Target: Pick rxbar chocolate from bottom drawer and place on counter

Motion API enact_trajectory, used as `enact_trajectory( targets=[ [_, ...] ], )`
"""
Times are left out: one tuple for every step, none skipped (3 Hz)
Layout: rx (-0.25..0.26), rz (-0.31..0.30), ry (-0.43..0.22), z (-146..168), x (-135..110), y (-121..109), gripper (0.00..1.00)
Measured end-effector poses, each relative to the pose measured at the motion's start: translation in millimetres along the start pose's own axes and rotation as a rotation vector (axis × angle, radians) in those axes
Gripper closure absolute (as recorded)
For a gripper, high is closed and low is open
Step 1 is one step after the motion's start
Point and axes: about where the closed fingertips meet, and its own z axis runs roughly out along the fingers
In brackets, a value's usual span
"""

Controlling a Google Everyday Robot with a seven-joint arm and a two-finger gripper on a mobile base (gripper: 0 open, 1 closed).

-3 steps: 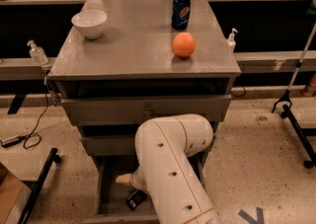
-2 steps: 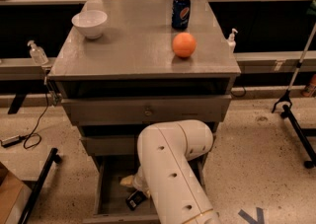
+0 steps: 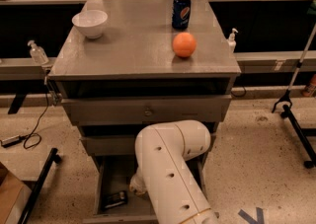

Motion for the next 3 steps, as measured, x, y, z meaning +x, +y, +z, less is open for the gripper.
enact_trajectory(
  targets=[
    [0.032,0.082,0.01,21.2,0.4,-24.4,0.92],
    [0.032,0.082,0.01,12.9,1.0,-21.2,1.0],
    [0.032,0.082,0.01,12.8,1.1,-21.2,0.85]
  ],
)
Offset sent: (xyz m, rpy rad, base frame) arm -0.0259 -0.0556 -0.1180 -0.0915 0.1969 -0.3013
